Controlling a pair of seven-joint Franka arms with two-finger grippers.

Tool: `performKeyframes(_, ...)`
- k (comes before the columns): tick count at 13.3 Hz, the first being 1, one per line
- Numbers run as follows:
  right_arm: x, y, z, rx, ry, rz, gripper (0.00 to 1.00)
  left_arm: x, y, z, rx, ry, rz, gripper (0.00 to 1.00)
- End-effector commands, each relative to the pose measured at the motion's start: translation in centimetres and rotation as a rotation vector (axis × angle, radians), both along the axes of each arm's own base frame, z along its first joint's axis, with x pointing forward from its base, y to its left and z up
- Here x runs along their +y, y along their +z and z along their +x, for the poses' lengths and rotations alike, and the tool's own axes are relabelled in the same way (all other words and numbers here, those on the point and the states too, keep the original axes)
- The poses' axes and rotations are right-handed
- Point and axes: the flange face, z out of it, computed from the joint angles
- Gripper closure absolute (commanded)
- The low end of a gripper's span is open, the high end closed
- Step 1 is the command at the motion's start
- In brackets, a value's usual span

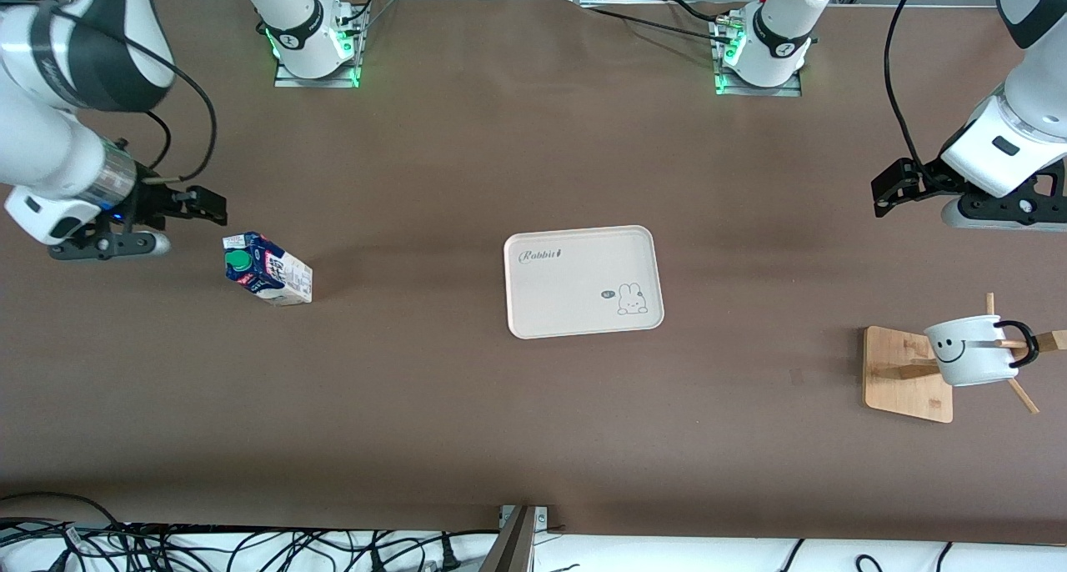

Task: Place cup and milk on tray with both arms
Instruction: 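Reach the right gripper to the milk carton and grasp it, then carry the milk carton with the right gripper over the white tray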

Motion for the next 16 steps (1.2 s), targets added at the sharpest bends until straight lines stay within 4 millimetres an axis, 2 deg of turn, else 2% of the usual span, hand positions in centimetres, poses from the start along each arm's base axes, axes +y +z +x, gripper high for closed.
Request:
performKeyframes(1,-0.3,-3.0,-1.1,-0.033,-0.015,0.003,0.00,-0.2,0.6,0.3,0.008,-0.016,-0.016,0.00)
performKeyframes(7,-0.1,-8.6,-0.5,-0.044,-0.013,-0.005,0.00,-0.2,0.6,0.3,0.008,-0.020,-0.016,0.00)
performKeyframes(11,0.0,-10.2,-0.4,-0.045,-0.021,-0.007,0.00,-0.2,0.6,0.3,0.008,-0.022,-0.016,0.00)
performKeyframes(12,0.0,-10.3,-0.4,-0.042,-0.025,-0.006,0.03,-0.2,0.6,0.3,0.008,-0.022,-0.016,0.00)
performKeyframes(15,0.2,-10.5,-0.4,-0.031,-0.022,-0.007,0.31,-0.2,0.6,0.3,0.008,-0.022,-0.016,0.00)
performKeyframes(16,0.3,-10.4,-0.3,-0.033,-0.021,-0.007,0.36,-0.2,0.6,0.3,0.008,-0.022,-0.016,0.00)
